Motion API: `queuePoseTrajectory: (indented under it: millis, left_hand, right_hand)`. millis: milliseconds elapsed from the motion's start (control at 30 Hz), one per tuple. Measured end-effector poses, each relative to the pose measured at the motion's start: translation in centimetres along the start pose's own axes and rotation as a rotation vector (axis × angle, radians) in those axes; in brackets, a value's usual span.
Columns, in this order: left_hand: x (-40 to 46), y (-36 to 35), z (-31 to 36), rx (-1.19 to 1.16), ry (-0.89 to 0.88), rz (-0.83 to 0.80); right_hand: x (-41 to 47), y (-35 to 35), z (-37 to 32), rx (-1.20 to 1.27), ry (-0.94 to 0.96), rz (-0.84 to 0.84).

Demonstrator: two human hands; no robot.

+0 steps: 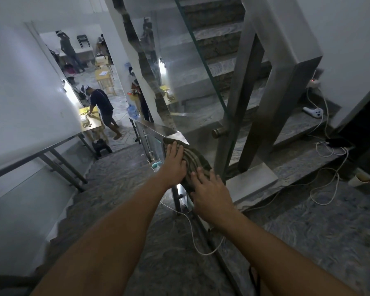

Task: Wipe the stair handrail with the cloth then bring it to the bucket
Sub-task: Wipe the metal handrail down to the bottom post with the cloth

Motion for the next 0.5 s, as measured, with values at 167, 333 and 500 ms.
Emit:
queuePoseTrajectory:
  millis: [167, 333, 500]
  left_hand:
    - [-4.1, -1.1, 1.7, -0.110, 0.043, -0.012]
    - [-6.5, -1.9, 2.8, -0.095, 0.046, -0.035]
    - [-9.0, -2.5, 4.2, -0.060, 0.044, -0.014]
  right_hand:
    - [-4.0, 0.8, 0.6, -0.015, 0.052, 0.022]
    - [-7.1, 1.3, 2.2, 0.002, 0.086, 0.047]
    - [-8.2, 2.3, 5.2, 0.034, 0.048, 0.122]
Point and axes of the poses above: each hand's wrist, its own x-axis towards the middle knuckle, its own y-axis out of the back of the hand, z = x × y, the point moved 9 cm from there along x, towards the middle knuckle, and after that the axes turned 8 degrees about z, right-handed, at the moved point
